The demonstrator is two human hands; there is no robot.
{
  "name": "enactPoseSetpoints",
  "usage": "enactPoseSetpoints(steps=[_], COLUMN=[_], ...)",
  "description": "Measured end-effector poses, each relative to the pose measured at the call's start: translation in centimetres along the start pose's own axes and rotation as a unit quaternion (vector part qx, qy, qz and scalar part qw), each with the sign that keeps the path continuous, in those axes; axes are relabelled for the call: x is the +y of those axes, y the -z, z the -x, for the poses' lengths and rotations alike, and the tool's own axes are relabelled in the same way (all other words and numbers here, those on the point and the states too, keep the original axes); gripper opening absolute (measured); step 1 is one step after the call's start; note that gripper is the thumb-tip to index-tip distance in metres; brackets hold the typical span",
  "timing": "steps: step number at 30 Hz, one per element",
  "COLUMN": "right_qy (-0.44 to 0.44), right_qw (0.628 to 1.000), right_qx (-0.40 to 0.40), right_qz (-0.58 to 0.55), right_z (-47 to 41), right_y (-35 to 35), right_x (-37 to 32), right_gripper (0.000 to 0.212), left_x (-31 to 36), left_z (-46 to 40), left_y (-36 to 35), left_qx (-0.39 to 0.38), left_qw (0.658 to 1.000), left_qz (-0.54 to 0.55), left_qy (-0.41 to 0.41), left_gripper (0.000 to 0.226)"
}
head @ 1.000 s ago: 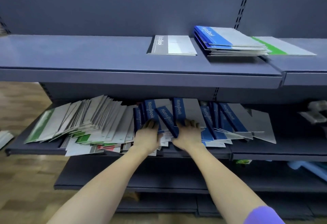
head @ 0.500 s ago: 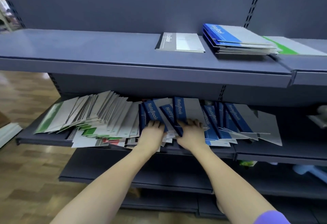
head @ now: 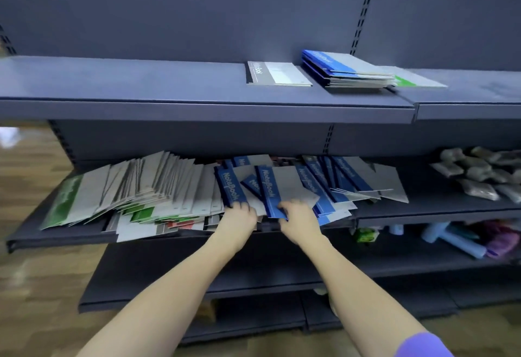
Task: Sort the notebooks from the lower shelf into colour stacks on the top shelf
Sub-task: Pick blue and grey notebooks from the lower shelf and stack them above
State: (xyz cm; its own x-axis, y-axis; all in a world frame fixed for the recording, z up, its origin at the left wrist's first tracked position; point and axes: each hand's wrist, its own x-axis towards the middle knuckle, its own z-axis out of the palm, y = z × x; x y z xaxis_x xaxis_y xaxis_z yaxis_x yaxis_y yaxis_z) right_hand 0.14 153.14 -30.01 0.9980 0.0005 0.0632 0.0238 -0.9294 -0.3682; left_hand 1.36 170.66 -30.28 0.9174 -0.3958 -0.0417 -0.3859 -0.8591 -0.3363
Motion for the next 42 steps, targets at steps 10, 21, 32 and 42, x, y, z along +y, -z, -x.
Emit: enactPoseSetpoints(steps=[10,21,32,42], right_qy=[-0.074,-0.086,0.004,0.048], right_qw=[0.990,0.973,0.927,0.880], right_qx=[0.054,0.185,0.366,0.464], right_qz=[-0.103,-0.105,-0.083,-0.089], right_z=[4.4,7.2,7.0,5.8], right_y=[0.8,6.3,21.3,29.4], right_x=[-2.1,-4.0,-6.0,-5.6], right_gripper=[0.033,0.047,0.024,0.031], left_x=[-2.7,-3.6,-5.7,-5.8], left_z=[4.7,6.8,6.9,5.4], left_y=[1.1,9.4,26.1,34.1], left_qx=[0.028,0.118,0.279,0.365], left_qw=[0.996,0.991,0.956,0.913], left_qz=[0.065,0.055,0.061,0.168], left_qy=[0.048,-0.024,-0.072,-0.070], left_gripper=[0.039,0.034,0.027,0.022])
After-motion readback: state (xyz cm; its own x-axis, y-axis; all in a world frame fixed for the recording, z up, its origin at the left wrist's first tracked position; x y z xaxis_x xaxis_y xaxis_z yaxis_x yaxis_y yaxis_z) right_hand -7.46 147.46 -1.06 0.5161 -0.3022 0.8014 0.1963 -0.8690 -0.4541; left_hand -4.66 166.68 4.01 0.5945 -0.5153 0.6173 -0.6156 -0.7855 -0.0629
